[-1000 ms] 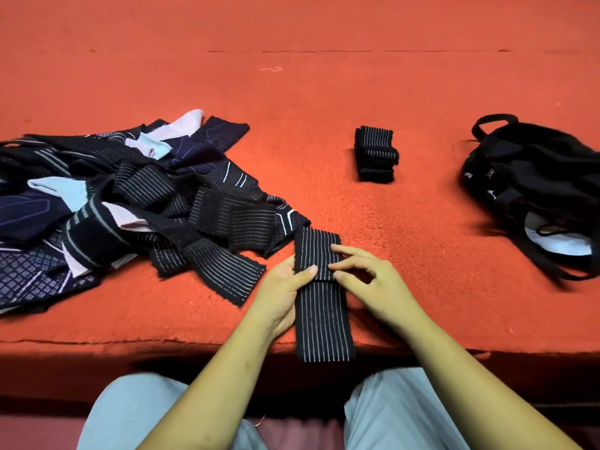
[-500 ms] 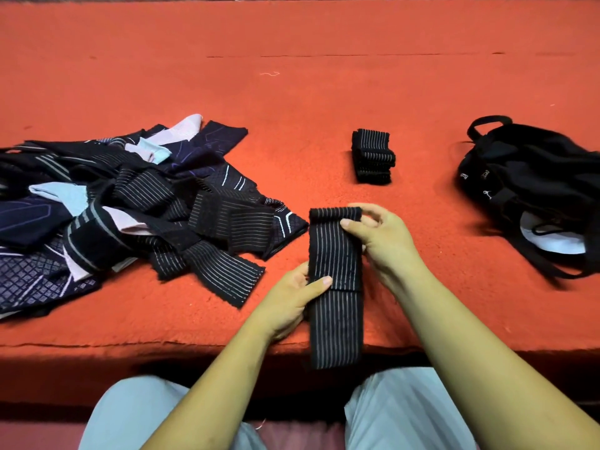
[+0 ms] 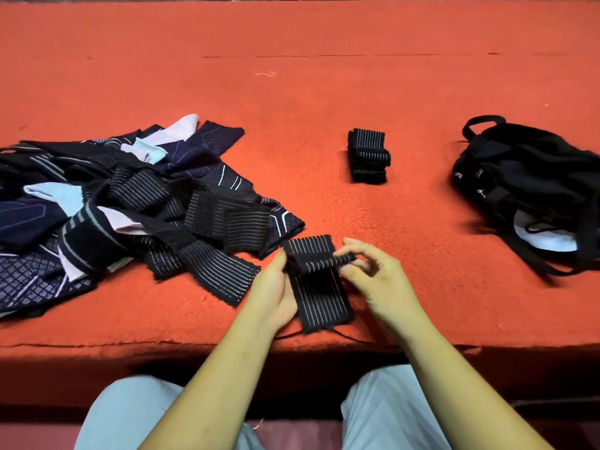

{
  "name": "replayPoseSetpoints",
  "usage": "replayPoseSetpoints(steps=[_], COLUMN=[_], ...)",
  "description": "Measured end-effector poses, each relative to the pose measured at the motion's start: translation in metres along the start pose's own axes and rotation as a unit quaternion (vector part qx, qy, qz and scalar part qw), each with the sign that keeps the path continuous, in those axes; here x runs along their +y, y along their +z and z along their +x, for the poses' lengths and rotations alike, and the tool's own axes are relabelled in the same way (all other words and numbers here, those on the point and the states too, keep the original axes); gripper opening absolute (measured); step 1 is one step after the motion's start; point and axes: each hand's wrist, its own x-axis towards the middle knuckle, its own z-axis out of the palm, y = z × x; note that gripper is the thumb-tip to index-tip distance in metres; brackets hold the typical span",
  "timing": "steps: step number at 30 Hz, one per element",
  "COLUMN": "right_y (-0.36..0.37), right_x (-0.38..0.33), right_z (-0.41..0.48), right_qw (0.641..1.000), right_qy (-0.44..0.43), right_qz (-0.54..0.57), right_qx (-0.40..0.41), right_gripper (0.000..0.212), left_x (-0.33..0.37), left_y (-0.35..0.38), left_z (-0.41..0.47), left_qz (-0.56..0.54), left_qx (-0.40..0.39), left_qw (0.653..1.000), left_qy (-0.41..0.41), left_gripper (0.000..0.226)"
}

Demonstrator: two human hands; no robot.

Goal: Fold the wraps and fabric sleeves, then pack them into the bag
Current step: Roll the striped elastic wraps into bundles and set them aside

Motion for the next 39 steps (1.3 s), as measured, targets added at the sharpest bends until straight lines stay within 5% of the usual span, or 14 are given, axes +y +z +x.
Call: replayPoseSetpoints(steps=[10, 14, 19, 25, 39], right_y=[0.007, 0.01, 0.018, 0.029, 0.003], right_x=[0.02, 0.019, 0.011, 0.014, 0.001], right_z=[-0.018, -0.022, -0.01, -0.008, 0.077], right_qw=[0.997, 0.994, 0.995, 0.99, 0.993], right_qy=[0.042, 0.071, 0.072, 0.024, 0.025], right_qz=[-0.036, -0.031, -0.05, -0.128, -0.001], right_qx=[-0.051, -0.08, 0.047, 0.054, 0.114], right_gripper=[0.037, 0.022, 0.018, 0.01, 0.012], left_x=[0.006, 0.002, -0.003, 0.002, 0.048], left_y=[-0.009, -0.006, 0.001, 0.016, 0.07], left_z=[0.01, 0.011, 0.009, 0.014, 0.072], left_qz=[-0.031, 0.01, 0.104, 0.157, 0.253], left_qx=[0.034, 0.035, -0.015, -0.047, -0.046], left_qw=[0.999, 0.997, 0.985, 0.963, 0.944], left_qy=[0.01, 0.063, 0.136, 0.215, 0.209], left_gripper=[0.061, 0.033, 0.023, 0.015, 0.012])
